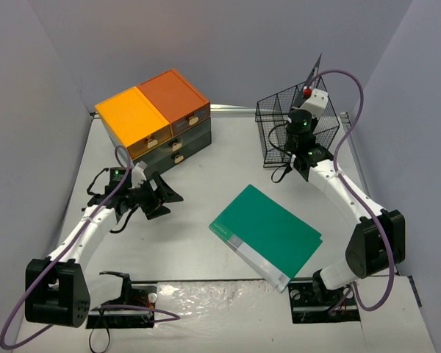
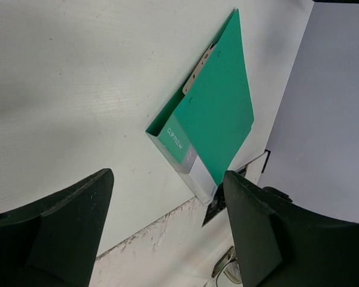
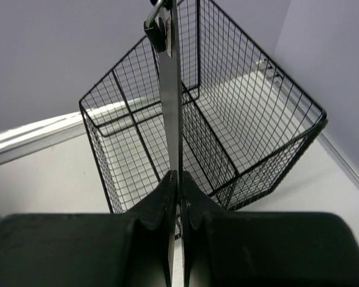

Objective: Organize the desk

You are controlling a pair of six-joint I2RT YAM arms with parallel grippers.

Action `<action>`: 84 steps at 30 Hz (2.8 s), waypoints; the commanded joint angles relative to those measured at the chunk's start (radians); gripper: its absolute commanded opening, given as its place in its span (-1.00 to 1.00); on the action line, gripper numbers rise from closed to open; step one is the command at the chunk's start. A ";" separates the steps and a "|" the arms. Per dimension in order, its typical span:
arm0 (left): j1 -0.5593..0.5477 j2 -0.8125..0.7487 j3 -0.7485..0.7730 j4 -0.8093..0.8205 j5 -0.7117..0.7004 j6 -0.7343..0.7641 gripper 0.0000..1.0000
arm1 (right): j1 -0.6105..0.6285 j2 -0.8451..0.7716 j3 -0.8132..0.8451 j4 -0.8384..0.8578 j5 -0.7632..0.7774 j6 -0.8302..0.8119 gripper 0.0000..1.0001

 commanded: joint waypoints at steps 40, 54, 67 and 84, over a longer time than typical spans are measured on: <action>-0.002 0.023 0.026 0.094 0.049 -0.003 0.41 | -0.072 -0.207 0.124 -0.357 -0.079 0.141 0.91; -0.196 0.116 0.017 0.248 0.042 -0.040 0.41 | 0.011 -0.298 -0.180 -0.728 -0.300 0.448 0.90; -0.325 0.334 -0.067 0.449 -0.027 -0.123 0.41 | 0.127 -0.271 -0.351 -0.779 -0.323 0.505 0.91; -0.464 0.355 -0.189 0.625 -0.097 -0.248 0.42 | 0.143 -0.005 -0.392 -0.653 -0.132 0.488 0.94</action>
